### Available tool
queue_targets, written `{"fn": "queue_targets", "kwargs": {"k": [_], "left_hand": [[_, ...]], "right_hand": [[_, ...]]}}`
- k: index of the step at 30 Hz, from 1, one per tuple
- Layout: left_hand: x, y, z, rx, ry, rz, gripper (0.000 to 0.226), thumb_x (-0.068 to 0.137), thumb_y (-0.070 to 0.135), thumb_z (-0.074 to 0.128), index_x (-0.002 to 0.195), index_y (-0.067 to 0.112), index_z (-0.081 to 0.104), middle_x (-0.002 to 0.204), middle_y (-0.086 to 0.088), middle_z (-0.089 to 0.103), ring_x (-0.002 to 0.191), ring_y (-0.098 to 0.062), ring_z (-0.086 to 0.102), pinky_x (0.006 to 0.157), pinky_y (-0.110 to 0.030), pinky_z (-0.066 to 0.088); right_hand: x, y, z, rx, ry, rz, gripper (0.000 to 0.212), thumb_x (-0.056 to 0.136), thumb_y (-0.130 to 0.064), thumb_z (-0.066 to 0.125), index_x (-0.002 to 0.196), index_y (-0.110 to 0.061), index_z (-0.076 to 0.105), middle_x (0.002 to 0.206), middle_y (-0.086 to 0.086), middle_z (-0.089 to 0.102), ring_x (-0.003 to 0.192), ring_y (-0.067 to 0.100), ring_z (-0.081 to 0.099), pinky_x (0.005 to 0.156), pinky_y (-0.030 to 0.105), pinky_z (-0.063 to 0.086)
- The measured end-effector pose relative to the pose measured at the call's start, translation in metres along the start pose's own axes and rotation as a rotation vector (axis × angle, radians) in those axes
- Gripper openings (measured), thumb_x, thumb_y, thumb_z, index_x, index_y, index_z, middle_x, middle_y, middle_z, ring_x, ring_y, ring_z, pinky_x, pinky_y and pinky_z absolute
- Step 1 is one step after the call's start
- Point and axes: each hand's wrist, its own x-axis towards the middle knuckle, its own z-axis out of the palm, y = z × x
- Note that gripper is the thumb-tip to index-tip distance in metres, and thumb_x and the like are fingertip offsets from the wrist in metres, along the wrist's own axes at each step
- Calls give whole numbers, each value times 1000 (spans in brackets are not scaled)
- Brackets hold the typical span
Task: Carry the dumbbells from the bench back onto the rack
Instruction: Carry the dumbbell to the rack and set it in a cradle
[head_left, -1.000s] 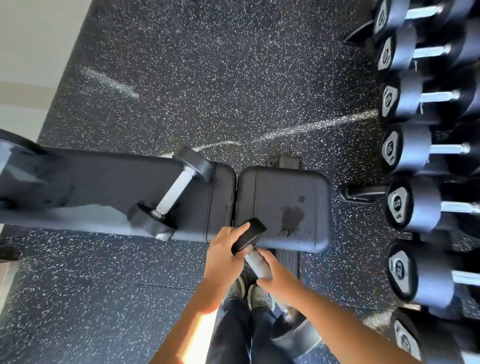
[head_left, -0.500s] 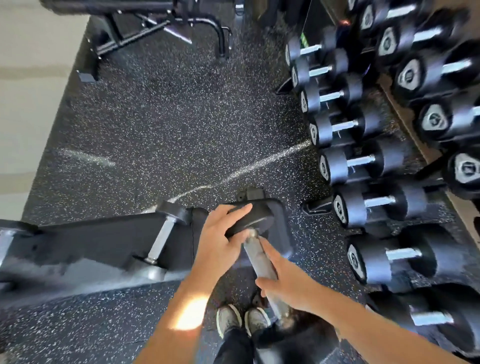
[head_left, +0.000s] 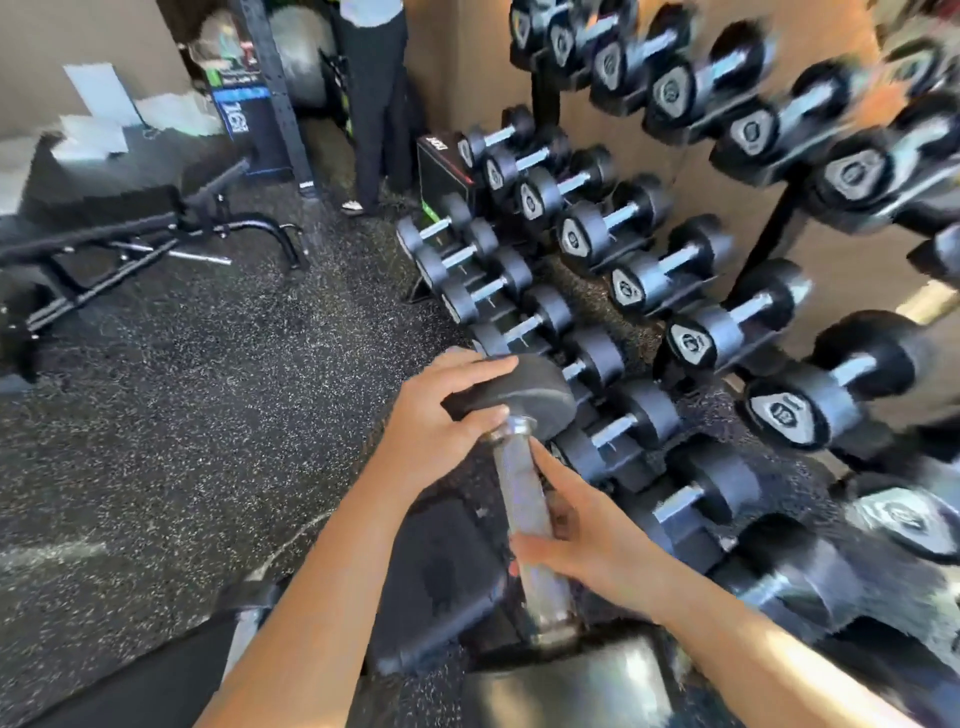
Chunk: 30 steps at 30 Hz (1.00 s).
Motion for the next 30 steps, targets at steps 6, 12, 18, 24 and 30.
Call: {"fn": "queue_targets", "kwargs": {"k": [6, 12, 18, 24, 30], "left_hand": [[69, 45, 70, -5, -117, 132, 46, 72, 0, 71, 111, 20, 60, 102, 9, 56, 96, 15, 49, 87, -2, 30], [138, 80, 168, -24, -156, 275, 47, 71, 5, 70, 109, 26, 55, 102, 18, 53, 96, 19, 47, 86, 0, 30], [199, 107, 258, -107, -231, 244, 48, 71, -1, 72, 107, 28, 60, 107, 17, 56, 102, 10, 51, 93, -9, 35], [247, 133, 325, -153, -328, 309, 43, 68, 16, 69, 103, 39, 60, 109, 14, 59, 107, 0, 53, 98, -19, 38], [279, 142, 365, -209, -412, 363, 46, 68, 12, 69, 101, 43, 60, 107, 15, 57, 103, 3, 53, 92, -12, 38]], "right_hand": [[-28, -3, -81, 141, 130, -123, 81, 77, -3, 66, 126, -56, 28, 83, 5, 65, 67, 19, 69, 69, 31, 56], [-52, -6, -184, 150, 265, -128, 86, 80, 5, 62, 142, -35, 17, 95, 19, 54, 64, 23, 66, 64, 30, 57], [-70, -4, -278, 81, 438, -128, 86, 79, 3, 64, 141, -36, 20, 85, 9, 62, 74, 27, 64, 82, 52, 54], [-90, -2, -342, 101, 542, -124, 87, 78, -3, 67, 138, -44, 20, 87, 7, 66, 72, 23, 68, 83, 49, 55], [-93, 2, -376, 186, 631, -148, 84, 76, -2, 68, 127, -54, 27, 89, 11, 66, 68, 22, 68, 84, 54, 54]]}}
